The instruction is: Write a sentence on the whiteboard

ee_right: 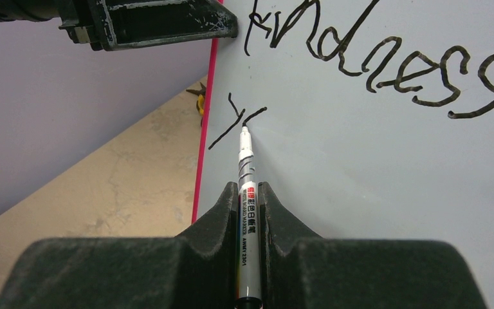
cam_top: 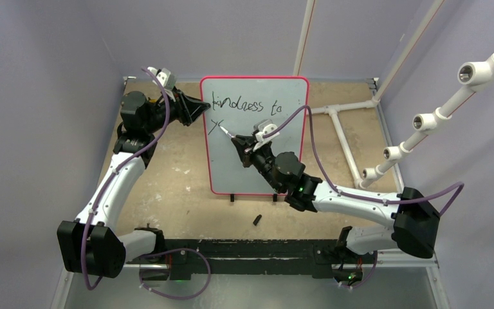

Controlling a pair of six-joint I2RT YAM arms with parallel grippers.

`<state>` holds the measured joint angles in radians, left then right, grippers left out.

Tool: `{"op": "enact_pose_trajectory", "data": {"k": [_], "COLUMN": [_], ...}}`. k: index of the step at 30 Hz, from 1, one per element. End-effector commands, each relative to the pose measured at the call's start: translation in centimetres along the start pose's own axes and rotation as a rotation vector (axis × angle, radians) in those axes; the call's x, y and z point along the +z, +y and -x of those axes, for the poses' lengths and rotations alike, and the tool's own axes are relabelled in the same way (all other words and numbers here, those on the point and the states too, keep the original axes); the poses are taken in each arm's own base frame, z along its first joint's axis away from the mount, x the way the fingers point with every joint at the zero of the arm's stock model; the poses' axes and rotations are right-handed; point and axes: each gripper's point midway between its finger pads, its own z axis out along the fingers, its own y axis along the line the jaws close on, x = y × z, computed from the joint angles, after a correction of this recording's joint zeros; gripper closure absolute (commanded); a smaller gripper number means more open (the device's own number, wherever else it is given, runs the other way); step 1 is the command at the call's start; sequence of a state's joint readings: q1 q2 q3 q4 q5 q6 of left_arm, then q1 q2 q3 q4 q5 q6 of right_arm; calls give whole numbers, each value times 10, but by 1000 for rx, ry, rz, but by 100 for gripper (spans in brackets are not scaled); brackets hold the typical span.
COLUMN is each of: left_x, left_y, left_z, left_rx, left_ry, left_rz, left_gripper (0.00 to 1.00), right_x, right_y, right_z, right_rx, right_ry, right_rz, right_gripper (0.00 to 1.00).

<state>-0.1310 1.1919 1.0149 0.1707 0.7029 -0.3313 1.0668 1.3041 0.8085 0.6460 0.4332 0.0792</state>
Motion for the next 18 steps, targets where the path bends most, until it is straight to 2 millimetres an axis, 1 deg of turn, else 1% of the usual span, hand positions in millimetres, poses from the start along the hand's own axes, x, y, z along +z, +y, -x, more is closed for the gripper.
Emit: {"op": "enact_pose_trajectory", "data": {"k": [1,8,18], "left_x": [1,1,1], "left_y": [0,0,0], "left_z": [-11,-11,-11], "left_rx": [-14,-14,-14], "left_ry": [23,23,23], "left_rz": [-13,-15,-13], "left_gripper": [100,100,100], "right_x": [-6,-10,-3], "right_y": [-18,-23,-20], "right_z": [9,15,35], "right_rx": [8,1,-8], "right_ry": [-6,-17,-82], "right_rz": [-78,-97,-92], "right_gripper": [100,100,100]}}
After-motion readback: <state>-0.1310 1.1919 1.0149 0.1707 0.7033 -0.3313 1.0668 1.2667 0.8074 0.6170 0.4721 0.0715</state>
